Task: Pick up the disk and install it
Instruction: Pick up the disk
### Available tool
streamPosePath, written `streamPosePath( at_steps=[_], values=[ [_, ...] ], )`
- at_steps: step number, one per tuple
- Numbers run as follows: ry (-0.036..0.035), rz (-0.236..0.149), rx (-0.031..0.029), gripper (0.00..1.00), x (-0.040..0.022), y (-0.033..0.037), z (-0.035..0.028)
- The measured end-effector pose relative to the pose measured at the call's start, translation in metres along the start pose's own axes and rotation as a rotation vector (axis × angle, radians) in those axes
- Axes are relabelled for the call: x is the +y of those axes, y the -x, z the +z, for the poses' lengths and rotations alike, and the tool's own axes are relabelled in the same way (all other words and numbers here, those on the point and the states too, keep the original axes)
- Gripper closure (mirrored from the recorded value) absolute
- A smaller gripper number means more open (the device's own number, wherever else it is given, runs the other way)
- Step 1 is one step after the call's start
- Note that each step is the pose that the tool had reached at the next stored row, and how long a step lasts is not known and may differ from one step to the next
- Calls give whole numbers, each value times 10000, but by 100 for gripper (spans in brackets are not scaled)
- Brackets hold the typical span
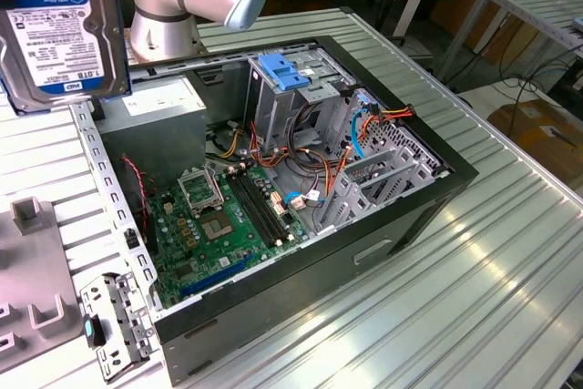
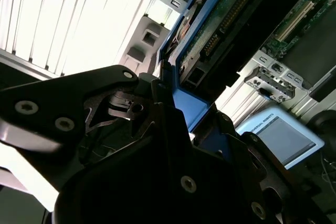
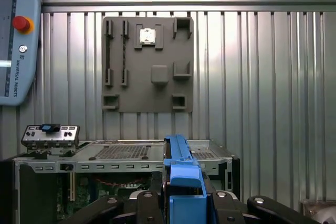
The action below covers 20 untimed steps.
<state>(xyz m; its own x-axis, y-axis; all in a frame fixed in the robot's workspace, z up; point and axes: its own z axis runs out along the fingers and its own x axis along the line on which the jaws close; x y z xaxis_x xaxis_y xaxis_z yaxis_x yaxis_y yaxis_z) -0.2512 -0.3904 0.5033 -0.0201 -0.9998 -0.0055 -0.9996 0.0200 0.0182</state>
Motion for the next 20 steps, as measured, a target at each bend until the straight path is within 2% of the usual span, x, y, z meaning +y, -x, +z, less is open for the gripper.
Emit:
streamPosePath(
  at_steps=[8, 11, 20],
  values=[
    [1, -1, 0, 63, -204, -8, -3],
    [1, 0, 0, 63, -327, -16, -5],
    [1, 0, 0, 63, -477, -99, -5]
  ],
)
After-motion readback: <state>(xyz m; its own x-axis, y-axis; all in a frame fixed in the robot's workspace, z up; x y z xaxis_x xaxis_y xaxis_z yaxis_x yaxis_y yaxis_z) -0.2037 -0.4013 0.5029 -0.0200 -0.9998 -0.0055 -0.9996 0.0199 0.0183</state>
